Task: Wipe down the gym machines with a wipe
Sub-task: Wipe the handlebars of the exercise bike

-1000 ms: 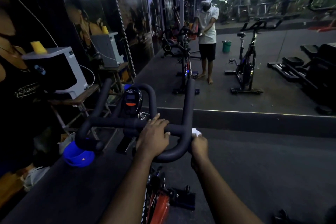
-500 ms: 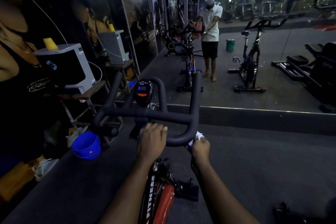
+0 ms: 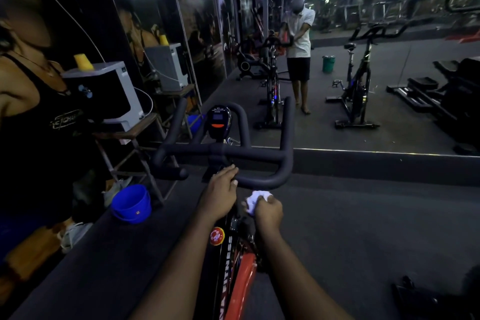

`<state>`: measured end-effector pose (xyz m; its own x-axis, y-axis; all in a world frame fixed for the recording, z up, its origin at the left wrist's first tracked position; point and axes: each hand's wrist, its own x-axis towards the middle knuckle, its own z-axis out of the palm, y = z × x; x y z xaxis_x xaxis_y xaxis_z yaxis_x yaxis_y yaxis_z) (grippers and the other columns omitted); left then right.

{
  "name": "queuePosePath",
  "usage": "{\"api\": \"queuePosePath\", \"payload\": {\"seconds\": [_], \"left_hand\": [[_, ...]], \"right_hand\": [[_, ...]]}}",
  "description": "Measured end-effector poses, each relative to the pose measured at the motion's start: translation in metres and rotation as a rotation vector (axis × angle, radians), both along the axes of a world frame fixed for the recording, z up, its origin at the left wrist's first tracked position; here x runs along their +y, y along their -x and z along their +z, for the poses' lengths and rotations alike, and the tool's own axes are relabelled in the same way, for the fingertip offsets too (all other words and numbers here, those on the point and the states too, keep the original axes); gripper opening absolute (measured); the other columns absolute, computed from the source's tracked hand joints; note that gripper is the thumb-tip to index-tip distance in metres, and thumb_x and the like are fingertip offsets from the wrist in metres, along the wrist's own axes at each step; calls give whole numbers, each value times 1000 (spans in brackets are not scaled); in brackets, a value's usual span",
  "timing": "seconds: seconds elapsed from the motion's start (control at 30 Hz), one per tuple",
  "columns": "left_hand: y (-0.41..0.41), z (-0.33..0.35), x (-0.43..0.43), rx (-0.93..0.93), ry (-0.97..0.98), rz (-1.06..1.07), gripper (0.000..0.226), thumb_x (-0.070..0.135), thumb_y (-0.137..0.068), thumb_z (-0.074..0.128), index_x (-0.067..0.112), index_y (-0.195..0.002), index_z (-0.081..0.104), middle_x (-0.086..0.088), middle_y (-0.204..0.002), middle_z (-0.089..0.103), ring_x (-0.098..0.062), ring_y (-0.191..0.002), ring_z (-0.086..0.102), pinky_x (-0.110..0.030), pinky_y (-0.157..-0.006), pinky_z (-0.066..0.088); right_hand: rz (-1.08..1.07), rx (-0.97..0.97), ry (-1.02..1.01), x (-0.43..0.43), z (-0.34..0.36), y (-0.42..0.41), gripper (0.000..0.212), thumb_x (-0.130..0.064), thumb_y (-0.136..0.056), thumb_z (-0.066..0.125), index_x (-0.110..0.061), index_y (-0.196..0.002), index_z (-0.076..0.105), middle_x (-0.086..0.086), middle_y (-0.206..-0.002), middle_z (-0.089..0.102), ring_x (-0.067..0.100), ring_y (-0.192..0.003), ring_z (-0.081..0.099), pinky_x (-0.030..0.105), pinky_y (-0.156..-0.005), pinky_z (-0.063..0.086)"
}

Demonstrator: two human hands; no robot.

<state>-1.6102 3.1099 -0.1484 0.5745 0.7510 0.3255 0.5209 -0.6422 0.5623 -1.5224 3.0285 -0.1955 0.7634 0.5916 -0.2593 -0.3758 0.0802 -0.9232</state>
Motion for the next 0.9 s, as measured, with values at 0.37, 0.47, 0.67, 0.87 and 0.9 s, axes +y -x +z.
{"api": "queuePosePath", "payload": {"seconds": [0.37, 0.47, 0.67, 0.87, 0.9], "left_hand": [[-53, 18, -3, 114, -63, -119, 24, 17, -97, 57, 17, -116, 71, -1, -117, 70, -22, -117, 56, -35, -105, 40], [-66, 20, 4, 96, -57, -122, 23, 15, -96, 58, 16, -115, 70, -3, -116, 70, -23, -116, 55, -35, -103, 42], [-94, 21, 28, 56, -111, -53, 19, 15, -91, 61, 18, -107, 70, 3, -112, 67, -19, -113, 56, -38, -100, 46], [-131, 18, 50, 84, -103, 48, 21, 10, -94, 59, 13, -111, 72, -5, -121, 66, -21, -128, 52, -31, -111, 37], [-136, 19, 51, 111, -84, 55, 22, 13, -95, 57, 15, -112, 71, -6, -121, 67, -24, -129, 53, -32, -111, 37]], "right_hand": [[-207, -427, 294, -14, 54, -98, 23, -31, -92, 64, -20, -107, 77, 7, -97, 76, 30, -91, 69, 26, -71, 44], [-146, -588, 321, -7, 68, -120, 23, -38, -94, 64, -18, -88, 73, 7, -87, 73, 27, -80, 65, 29, -67, 44], [100, -1366, 191, 17, 57, -182, 25, -18, -98, 62, -20, -119, 75, -1, -133, 67, 19, -134, 53, 26, -107, 40], [781, -1762, 157, 41, 53, -249, 67, -11, -85, 28, -27, -142, 58, -11, -151, 49, 3, -145, 35, 19, -119, 24], [791, -1842, 155, 51, 59, -259, 61, -8, -89, 34, -24, -142, 59, -6, -150, 51, 8, -145, 37, 23, -120, 25]]}}
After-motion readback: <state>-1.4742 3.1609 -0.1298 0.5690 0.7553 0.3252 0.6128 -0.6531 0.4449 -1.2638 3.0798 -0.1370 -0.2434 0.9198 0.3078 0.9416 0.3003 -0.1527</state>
